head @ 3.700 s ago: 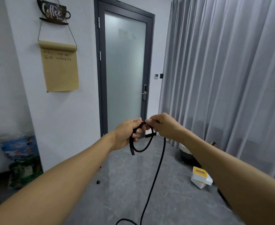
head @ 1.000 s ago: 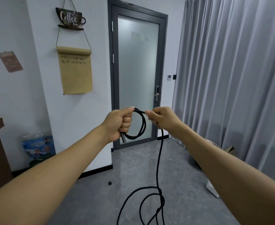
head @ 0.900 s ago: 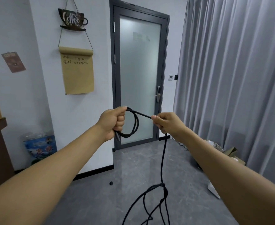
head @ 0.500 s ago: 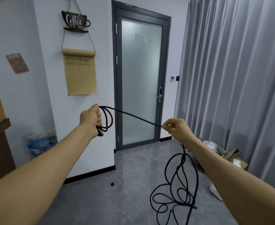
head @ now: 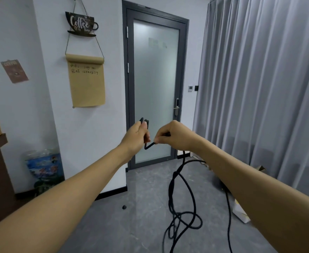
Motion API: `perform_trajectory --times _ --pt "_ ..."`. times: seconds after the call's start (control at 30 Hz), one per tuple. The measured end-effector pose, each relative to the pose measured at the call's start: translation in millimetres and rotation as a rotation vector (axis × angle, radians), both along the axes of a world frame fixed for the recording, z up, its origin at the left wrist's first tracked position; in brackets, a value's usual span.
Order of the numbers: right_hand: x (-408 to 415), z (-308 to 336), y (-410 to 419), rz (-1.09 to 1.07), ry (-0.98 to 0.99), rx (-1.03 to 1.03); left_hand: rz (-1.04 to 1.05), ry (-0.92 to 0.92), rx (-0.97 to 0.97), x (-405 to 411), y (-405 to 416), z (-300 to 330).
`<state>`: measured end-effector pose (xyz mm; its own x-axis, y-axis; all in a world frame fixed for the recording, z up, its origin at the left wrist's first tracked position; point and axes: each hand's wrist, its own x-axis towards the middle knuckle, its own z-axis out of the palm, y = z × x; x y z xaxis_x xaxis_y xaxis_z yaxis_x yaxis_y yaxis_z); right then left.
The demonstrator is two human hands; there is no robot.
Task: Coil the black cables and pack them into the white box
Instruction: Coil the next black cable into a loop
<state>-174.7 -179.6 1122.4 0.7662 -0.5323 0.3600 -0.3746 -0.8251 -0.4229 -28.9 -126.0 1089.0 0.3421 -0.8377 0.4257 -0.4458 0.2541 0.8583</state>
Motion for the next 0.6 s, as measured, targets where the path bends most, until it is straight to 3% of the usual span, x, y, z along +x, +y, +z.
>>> perform_trajectory --times 0.27,0.37,0.47,0.6 --pt "-2.7 -5.7 -6.0 0.014 -0.226 0.178 -0.190 0.013 0.112 -9.9 16.9 -1.4" --pt "2.8 -9.3 -3.8 -0.013 -0.266 0.225 -0.170 -0.109 0.199 -8.1 26.2 3.6" --pt "6.9 -14.6 -1.6 -0.029 -0.247 0.282 -0.154 -0.221 0.284 -2.3 33.7 4.3" --pt "9.2 -24.4 2.7 0.015 -0.201 0.397 -0.229 -0.123 0.358 9.7 41.3 0.1"
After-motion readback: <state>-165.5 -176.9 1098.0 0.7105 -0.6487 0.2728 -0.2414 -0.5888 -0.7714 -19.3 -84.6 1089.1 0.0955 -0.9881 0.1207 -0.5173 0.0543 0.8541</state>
